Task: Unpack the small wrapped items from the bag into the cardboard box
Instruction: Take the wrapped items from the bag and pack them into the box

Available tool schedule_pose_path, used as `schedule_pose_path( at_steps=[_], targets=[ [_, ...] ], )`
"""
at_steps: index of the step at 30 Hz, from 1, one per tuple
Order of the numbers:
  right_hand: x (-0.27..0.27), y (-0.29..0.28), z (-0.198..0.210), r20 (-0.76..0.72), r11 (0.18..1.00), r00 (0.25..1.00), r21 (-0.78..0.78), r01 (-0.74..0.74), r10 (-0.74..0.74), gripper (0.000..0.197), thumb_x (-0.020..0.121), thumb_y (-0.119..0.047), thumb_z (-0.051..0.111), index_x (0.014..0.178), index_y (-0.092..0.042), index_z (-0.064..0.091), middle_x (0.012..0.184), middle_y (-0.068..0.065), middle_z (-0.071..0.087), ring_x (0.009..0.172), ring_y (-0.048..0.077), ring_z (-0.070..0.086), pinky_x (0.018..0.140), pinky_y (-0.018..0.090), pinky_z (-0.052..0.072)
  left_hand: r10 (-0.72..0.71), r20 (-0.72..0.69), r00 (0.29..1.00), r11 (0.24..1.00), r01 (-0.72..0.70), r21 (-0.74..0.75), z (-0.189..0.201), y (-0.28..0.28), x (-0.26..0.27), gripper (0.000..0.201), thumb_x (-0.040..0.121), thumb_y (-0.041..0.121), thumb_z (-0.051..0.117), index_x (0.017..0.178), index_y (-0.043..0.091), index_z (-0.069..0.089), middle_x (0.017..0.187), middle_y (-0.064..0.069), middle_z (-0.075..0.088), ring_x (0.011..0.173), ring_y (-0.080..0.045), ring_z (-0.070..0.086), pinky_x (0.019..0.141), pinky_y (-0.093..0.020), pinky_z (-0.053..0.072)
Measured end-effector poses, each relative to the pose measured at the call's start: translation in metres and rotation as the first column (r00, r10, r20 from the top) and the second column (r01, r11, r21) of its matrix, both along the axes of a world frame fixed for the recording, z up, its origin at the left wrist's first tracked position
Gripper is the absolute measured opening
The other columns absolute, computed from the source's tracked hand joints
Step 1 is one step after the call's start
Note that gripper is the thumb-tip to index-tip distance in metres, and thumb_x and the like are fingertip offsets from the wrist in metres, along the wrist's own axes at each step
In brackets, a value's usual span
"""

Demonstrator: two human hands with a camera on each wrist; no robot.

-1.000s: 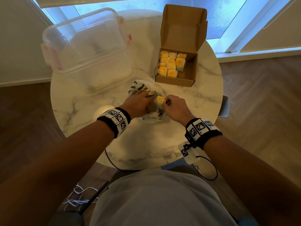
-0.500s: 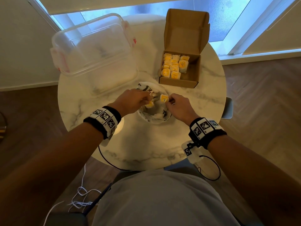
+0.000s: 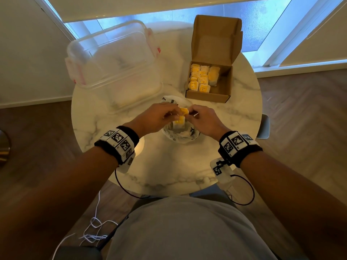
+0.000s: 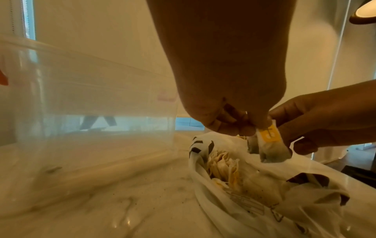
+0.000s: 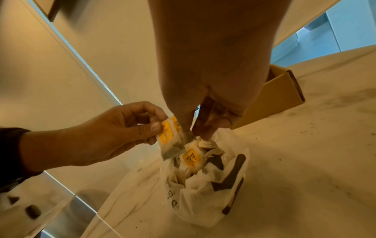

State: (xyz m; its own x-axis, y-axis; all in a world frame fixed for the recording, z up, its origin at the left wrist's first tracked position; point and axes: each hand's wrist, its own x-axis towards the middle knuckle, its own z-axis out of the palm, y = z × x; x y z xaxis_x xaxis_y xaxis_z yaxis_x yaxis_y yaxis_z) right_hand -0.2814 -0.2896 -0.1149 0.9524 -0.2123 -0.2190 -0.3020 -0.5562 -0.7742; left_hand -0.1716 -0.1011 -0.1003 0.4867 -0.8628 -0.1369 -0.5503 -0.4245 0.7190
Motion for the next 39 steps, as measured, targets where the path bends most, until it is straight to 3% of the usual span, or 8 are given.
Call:
schedule_pose_path(
  at_steps=[4, 9, 12, 21, 25, 30, 34, 39],
  targets=[
    [-0.001, 0.000, 0.004, 0.010, 0.994, 0.995, 0.031, -0.103, 0.103, 0.011, 0.094, -0.018, 0.066, 0.096, -0.028, 0.070, 0.094, -0.009, 0.067, 0.083, 0.006, 0.059, 0.069, 0.004, 0.040, 0.130, -0.060, 0.990, 0.989, -0.134, -0.067, 0.005, -0.004, -0.001, 0.029, 0.093, 0.026, 0.068, 0.121, 0.020, 0.065, 0.101, 0.003, 0.069, 0.090, -0.003, 0.064, 0.080, -0.013, 0.049],
    [-0.001, -0.003, 0.010, 0.008, 0.989, 0.990, 0.059, -0.139, 0.139, 0.015, 0.092, -0.019, 0.068, 0.095, -0.034, 0.068, 0.096, -0.010, 0.068, 0.086, 0.004, 0.060, 0.074, 0.011, 0.043, 0.118, 0.078, 0.990, 0.990, -0.111, -0.086, 0.007, -0.009, -0.001, 0.022, 0.092, 0.023, 0.069, 0.111, 0.013, 0.073, 0.100, 0.001, 0.065, 0.092, -0.008, 0.059, 0.082, -0.011, 0.045],
    [-0.003, -0.005, 0.014, -0.007, 0.991, 0.994, 0.075, -0.107, 0.108, 0.013, 0.092, -0.020, 0.068, 0.099, -0.030, 0.070, 0.098, -0.011, 0.067, 0.083, -0.001, 0.058, 0.068, 0.006, 0.041, 0.146, 0.111, 0.983, 0.987, -0.137, -0.086, 0.006, -0.012, -0.001, 0.016, 0.092, 0.024, 0.069, 0.105, 0.017, 0.073, 0.096, -0.001, 0.063, 0.088, -0.010, 0.059, 0.078, -0.014, 0.045],
    [0.001, -0.010, 0.016, 0.057, 0.998, 0.997, -0.035, -0.045, 0.047, 0.021, 0.086, -0.044, 0.073, 0.086, -0.024, 0.067, 0.088, -0.006, 0.066, 0.077, 0.008, 0.057, 0.066, 0.022, 0.040, 0.175, 0.130, 0.976, 0.983, -0.166, -0.077, 0.010, -0.032, -0.003, 0.011, 0.094, 0.026, 0.066, 0.103, 0.022, 0.071, 0.092, 0.004, 0.058, 0.082, -0.007, 0.055, 0.072, -0.003, 0.037],
    [0.006, -0.026, 0.015, 0.077, 0.997, 0.996, -0.069, -0.038, 0.043, 0.022, 0.088, -0.040, 0.073, 0.091, -0.018, 0.072, 0.092, -0.004, 0.069, 0.080, 0.011, 0.060, 0.070, 0.026, 0.045, 0.188, 0.086, 0.978, 0.976, -0.176, -0.130, 0.016, -0.048, 0.000, 0.018, 0.096, 0.036, 0.062, 0.110, 0.026, 0.065, 0.101, 0.004, 0.062, 0.087, -0.008, 0.061, 0.076, -0.017, 0.050],
    [0.016, -0.064, 0.025, 0.095, 0.993, 0.993, -0.089, 0.075, -0.066, 0.022, 0.089, -0.035, 0.073, 0.101, -0.017, 0.074, 0.096, -0.003, 0.071, 0.085, 0.011, 0.063, 0.073, 0.024, 0.047, 0.249, 0.065, 0.966, 0.951, -0.231, -0.203, 0.019, -0.072, 0.013, 0.019, 0.097, 0.032, 0.059, 0.114, 0.021, 0.062, 0.105, 0.002, 0.060, 0.084, -0.004, 0.060, 0.070, -0.007, 0.044],
    [0.030, -0.097, 0.032, 0.085, 0.980, 0.982, -0.092, 0.174, -0.167, 0.027, 0.089, -0.038, 0.072, 0.105, -0.017, 0.073, 0.097, -0.003, 0.071, 0.085, 0.010, 0.063, 0.066, 0.015, 0.044, 0.199, 0.059, 0.978, 0.968, -0.187, -0.167, 0.004, -0.092, 0.020, 0.018, 0.096, 0.025, 0.061, 0.113, 0.019, 0.063, 0.108, 0.002, 0.057, 0.087, -0.003, 0.058, 0.079, -0.011, 0.047],
    [0.056, -0.129, 0.017, -0.021, 0.940, 0.965, -0.231, 0.250, -0.262, 0.033, 0.088, -0.047, 0.069, 0.102, -0.017, 0.072, 0.094, -0.002, 0.068, 0.085, 0.016, 0.060, 0.073, 0.028, 0.043, 0.123, 0.135, 0.983, 0.990, -0.111, -0.090, -0.023, -0.117, 0.029, 0.021, 0.094, 0.013, 0.061, 0.115, 0.010, 0.065, 0.113, -0.002, 0.054, 0.088, -0.006, 0.054, 0.078, -0.001, 0.038]
  ],
)
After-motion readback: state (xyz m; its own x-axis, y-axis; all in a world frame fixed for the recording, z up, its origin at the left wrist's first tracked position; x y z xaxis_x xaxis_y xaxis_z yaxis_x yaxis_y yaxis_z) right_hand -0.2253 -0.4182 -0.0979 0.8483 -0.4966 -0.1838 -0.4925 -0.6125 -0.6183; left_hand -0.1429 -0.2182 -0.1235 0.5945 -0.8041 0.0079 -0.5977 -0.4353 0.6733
